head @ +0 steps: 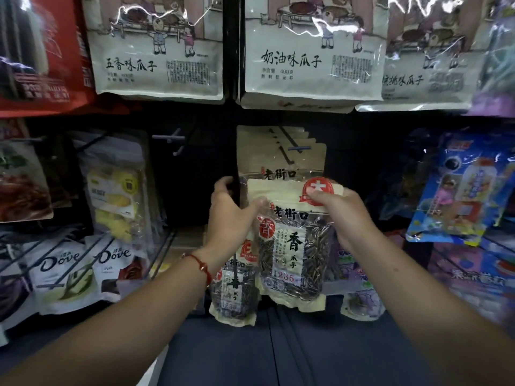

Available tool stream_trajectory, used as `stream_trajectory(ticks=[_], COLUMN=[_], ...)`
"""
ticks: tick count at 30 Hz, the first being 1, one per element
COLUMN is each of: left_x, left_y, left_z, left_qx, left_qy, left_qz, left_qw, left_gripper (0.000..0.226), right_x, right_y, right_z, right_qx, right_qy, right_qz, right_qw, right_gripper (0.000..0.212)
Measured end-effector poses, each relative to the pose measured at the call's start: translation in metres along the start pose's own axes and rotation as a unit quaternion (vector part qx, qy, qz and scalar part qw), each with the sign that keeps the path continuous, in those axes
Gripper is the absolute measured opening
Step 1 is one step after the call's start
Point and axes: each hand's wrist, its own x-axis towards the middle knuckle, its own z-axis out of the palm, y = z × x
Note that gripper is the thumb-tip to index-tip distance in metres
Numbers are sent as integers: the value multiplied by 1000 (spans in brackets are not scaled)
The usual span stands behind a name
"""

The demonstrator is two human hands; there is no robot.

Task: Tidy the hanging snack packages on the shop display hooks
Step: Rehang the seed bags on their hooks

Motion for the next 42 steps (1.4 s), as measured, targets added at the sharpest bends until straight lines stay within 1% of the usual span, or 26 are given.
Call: stream_trajectory(ticks=[1, 2, 4, 5, 7, 9, 11, 13, 15, 18, 19, 20, 22, 23, 25, 26, 27, 29, 30, 32, 36, 39, 42], left_x=[-13, -26, -51, -62, -81, -91, -97, -101, -103, -110, -114, -118, -126, -131, -138, -141, -144, -147, -145, -137, -121, -113, -105], left_y=[-1, -4, -9, -13, -24, -37, -53, -63, -66, -62, -57, -54, -59, -65, -87, -98, -106, -121, -128, -139, -149, -147, -154], left_z=[-7, -14, -28, -36, -49, -60, -69, -73, -71, -62, -60, -57, -54, -55, -58, -61, -65, -69, -69, -69, -61, -53, -47], left_qx=[9, 8, -5, -13, -47, -83, -93, -92, -95, -91, -87, -97, -132, -149, -163, -167, -173, -178, -181, -188, -200, -208, -213], left_qy=[-2, -8, -46, -71, -133, -184, -204, -203, -202, -193, -204, -225, -276, -296, -308, -305, -299, -272, -251, -207, -142, -125, -113], left_qz=[8, 19, 27, 16, -16, -68, -104, -100, -94, -37, -15, -12, -46, -73, -149, -184, -216, -255, -267, -282, -295, -291, -282], left_qw=[1000, 1000, 999, 997, 990, 977, 969, 970, 970, 976, 975, 970, 951, 941, 925, 919, 913, 911, 913, 918, 924, 925, 929], left_gripper=[82, 84, 85, 83, 71, 69, 66, 58, 50, 18, 21, 26, 29, 27, 26, 27, 26, 21, 19, 17, 20, 17, 27], right_x=[-14, -28, -55, -66, -85, -98, -106, -113, -119, -130, -132, -132, -129, -127, -128, -129, -130, -130, -128, -123, -111, -101, -91], right_y=[2, 4, 9, 12, 23, 38, 52, 59, 54, 29, 21, 18, 26, 37, 66, 82, 97, 125, 136, 155, 171, 173, 170], right_z=[-1, -2, -2, -1, 3, 6, 8, 7, 1, -10, -12, -13, -13, -11, -3, 4, 11, 26, 34, 49, 69, 75, 75], right_qx=[5, 5, 5, 7, 8, 16, 24, 20, 1, -27, -28, -22, -4, 1, 6, 3, -3, -15, -19, -17, -10, 20, 35], right_qy=[4, 5, -15, -33, -60, -65, -57, -47, -42, -49, -59, -69, -86, -91, -100, -105, -108, -103, -96, -80, -33, -3, 1], right_qz=[-15, -29, -41, -37, -11, 28, 56, 66, 51, -24, -38, -37, 7, 44, 136, 182, 217, 251, 257, 258, 246, 232, 225], right_qw=[1000, 1000, 999, 999, 998, 997, 997, 996, 998, 998, 997, 997, 996, 995, 986, 978, 970, 962, 961, 963, 969, 973, 974], right_gripper=[33, 27, 13, 11, 12, 9, 10, 11, 10, 11, 13, 13, 12, 15, 30, 33, 30, 25, 26, 31, 31, 28, 30])
